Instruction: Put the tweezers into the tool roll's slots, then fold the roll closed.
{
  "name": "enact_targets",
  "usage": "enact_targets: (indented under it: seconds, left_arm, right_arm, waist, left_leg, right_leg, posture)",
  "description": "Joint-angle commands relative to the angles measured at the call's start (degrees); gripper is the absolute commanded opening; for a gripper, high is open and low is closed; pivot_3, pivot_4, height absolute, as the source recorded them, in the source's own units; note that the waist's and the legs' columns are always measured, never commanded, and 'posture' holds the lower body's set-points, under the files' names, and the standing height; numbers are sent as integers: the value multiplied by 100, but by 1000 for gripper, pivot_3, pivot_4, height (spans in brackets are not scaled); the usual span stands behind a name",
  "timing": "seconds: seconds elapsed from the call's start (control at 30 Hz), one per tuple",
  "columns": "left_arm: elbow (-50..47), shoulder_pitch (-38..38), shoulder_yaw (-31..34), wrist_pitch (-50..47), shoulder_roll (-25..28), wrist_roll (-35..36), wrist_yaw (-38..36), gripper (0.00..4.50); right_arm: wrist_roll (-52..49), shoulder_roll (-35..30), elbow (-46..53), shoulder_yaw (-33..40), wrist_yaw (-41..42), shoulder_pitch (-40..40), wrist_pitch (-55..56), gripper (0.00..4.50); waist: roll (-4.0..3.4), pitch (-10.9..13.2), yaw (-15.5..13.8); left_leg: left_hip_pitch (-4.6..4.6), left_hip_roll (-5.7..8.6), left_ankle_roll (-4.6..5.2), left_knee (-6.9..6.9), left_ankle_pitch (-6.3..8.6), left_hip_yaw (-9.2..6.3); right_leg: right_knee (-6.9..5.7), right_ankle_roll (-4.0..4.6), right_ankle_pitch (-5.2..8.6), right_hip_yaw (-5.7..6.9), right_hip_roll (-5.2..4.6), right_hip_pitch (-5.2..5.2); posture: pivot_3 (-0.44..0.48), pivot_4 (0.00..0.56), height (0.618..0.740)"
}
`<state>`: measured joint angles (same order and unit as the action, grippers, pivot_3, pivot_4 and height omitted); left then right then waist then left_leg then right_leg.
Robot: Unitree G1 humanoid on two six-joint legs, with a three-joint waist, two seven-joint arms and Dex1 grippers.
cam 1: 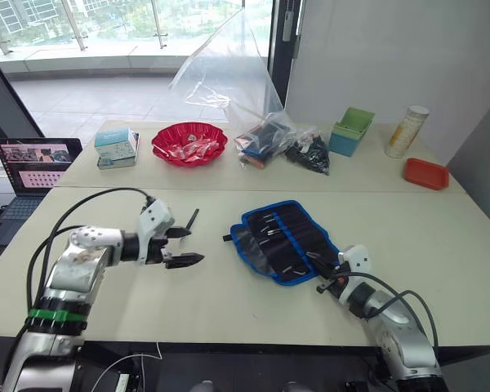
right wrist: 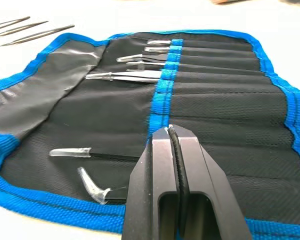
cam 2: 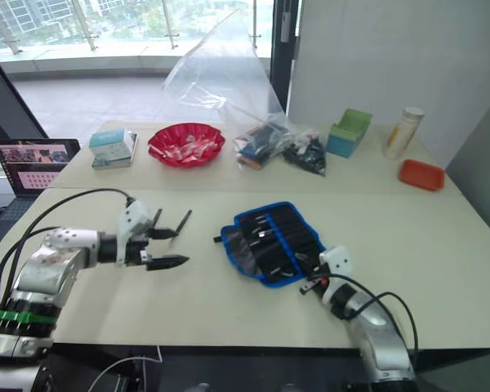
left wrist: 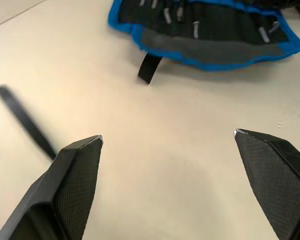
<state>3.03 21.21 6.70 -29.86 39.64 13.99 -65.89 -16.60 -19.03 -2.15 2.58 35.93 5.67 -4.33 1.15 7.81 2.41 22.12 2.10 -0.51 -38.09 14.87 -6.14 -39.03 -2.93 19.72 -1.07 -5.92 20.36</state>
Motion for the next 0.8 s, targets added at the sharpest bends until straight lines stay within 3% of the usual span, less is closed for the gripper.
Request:
enact_targets:
  seconds: [0.03,0.47,0.6,0.8]
  left_arm:
    - [-357,-517,667,286,141,304,278,4455]
    - [-422,-2661,2511,1042,-660,1194,1371,4455]
    - [-290,-3691,2988,2267,-1140,953,1595,4455]
    - [-413,-4260,3453,2669,-1753,1496,1985,4455]
  right_arm:
    - [105,-13,-173,-12,-2,116,140,0]
    - [390,54,-1000,-171,82,512,442,0]
    - [409,93,-1214,-202,95,634,516,0]
    - [412,91,-1433,-226,205,759,611,0]
  waist:
    - [-2,1,1]
    - [0,0,6]
    - [11,-7,27]
    - [23,-14,-43]
  left_leg:
    - [-1,-1,0,1,0,1]
    - [-29,-7,3,21,3,10]
    - [-41,-12,3,29,5,23]
    - [-54,-19,7,37,9,38]
  right_leg:
    - [2,0,0,-2,-2,0]
    - [7,1,-1,-18,-8,-9]
    - [12,1,-1,-35,-6,-13]
    - [43,5,-1,-56,-6,-17]
  posture:
    - [0,150,740]
    - [0,150,740]
    - [0,150,740]
    - [0,150,740]
